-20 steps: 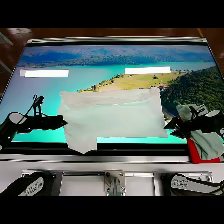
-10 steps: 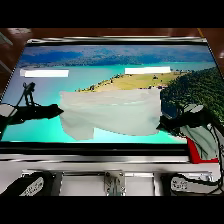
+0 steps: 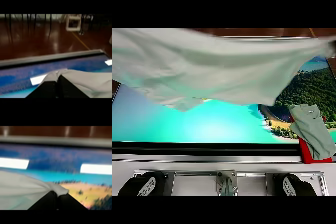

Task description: Fold the shirts.

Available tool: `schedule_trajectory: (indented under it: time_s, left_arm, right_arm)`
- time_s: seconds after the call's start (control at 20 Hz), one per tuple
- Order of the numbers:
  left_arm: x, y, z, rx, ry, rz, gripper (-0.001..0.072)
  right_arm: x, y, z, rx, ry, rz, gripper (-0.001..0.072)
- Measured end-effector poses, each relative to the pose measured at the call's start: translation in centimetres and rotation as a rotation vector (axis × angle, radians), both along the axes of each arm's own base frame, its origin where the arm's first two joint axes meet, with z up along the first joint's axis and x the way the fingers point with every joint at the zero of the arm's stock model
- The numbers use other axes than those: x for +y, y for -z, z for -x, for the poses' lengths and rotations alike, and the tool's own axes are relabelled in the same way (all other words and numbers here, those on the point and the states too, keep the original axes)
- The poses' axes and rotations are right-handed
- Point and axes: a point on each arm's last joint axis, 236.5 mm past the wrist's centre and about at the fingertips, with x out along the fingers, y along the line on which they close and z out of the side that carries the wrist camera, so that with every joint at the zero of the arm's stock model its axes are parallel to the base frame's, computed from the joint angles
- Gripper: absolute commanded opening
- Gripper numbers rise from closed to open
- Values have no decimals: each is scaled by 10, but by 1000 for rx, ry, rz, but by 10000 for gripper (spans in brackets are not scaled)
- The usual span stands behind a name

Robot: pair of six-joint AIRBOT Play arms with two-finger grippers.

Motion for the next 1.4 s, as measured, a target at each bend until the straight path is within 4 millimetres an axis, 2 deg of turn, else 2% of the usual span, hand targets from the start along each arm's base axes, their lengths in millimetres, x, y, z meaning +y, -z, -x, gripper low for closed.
schedule_trajectory:
  time_s: [0.05, 0.1, 0.15, 0.2, 0.25, 0.3, 0.35, 0.45, 0.55, 0.7, 0.85, 0.95, 1.0, 1.1, 1.2, 1.3, 1.4]
  left_arm:
    - [2, -26, 24, -69, -22, -4, 51]
    - [6, -45, 45, -121, -50, -4, 52]
    - [11, -59, 66, -162, -86, -7, 52]
    - [17, -65, 84, -182, -125, -22, 52]
    - [25, -66, 96, -182, -169, -44, 52]
    - [34, -58, 101, -151, -213, -75, 52]
    - [42, -48, 103, -112, -251, -101, 52]
    - [55, -29, 107, -42, -303, -147, 52]
    - [64, -5, 96, 37, -333, -198, 52]
    - [77, 54, 58, 218, -345, -252, 52]
    - [86, 147, 10, 489, -329, -253, 52]
    - [89, 223, -22, 692, -311, -233, 52]
    - [89, 254, -36, 764, -300, -222, 52]
    - [85, 314, -69, 891, -273, -196, 52]
    - [79, 363, -103, 965, -252, -156, 52]
    - [75, 402, -133, 1010, -243, -108, 52]
    - [73, 431, -162, 1020, -248, -68, 52]
  right_arm:
    - [-3, -45, 32, -129, 55, 27, 58]
    - [-5, -74, 62, -217, 102, 52, 57]
    - [-4, -98, 93, -298, 135, 65, 57]
    - [-4, -110, 117, -339, 162, 80, 58]
    - [-5, -113, 137, -350, 190, 98, 58]
    - [-8, -109, 150, -336, 215, 116, 58]
    - [-10, -103, 158, -307, 232, 128, 58]
    - [-18, -78, 158, -196, 256, 144, 58]
    - [-29, -49, 141, -63, 268, 157, 58]
    - [-42, 15, 93, 202, 240, 140, 58]
    - [-49, 110, 42, 520, 185, 78, 57]
    - [-52, 179, 12, 709, 162, 22, 57]
    - [-50, 211, -6, 779, 146, -1, 57]
    - [-43, 266, -46, 855, 119, -21, 57]
    - [-28, 313, -89, 866, 107, -46, 57]
    - [-17, 348, -132, 820, 131, -89, 57]
    - [-10, 372, -168, 754, 167, -140, 57]
